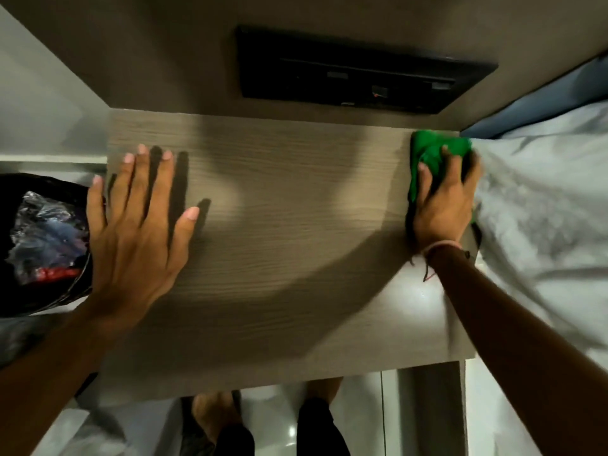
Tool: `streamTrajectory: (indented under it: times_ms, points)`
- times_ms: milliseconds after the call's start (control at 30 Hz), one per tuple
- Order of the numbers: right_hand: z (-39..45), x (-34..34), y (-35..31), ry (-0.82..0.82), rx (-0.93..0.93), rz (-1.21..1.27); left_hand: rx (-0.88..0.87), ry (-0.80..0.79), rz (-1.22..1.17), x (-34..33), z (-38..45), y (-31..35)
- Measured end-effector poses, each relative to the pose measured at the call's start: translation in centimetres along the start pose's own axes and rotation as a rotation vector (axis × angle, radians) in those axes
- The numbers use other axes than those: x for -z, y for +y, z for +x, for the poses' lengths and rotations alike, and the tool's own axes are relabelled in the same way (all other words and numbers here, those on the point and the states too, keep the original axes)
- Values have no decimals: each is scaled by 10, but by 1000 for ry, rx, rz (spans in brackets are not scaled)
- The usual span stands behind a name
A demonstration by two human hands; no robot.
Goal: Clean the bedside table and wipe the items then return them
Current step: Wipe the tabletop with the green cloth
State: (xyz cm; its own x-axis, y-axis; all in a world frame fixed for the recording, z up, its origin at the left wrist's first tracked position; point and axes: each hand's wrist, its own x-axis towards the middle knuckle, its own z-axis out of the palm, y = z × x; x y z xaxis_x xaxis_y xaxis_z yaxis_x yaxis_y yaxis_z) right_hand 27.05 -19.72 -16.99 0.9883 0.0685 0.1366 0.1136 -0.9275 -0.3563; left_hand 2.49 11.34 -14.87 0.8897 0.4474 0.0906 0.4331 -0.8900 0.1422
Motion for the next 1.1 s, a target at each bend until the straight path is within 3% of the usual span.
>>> streamTrajectory:
  times_ms: [200,467,567,667,867,1100]
  points:
    - [6,-25,-43,45,-123,22,67,47,42,9,-6,-24]
    - [-111,-83,-218,-99,245,173,120,34,103,24,-30,-83]
    - [-138,-93,-268,-234,280,205,140,42,96,31,-39,-106]
    - [-158,-96,-297,-356,428,211,145,74,103,34,-50,-122]
    - [-173,-90,-299,-404,718,147,161,69,64,44,-55,-122]
    - [-203,-49,-236,-633,955,309,182,-8,-47,55,-51,-104]
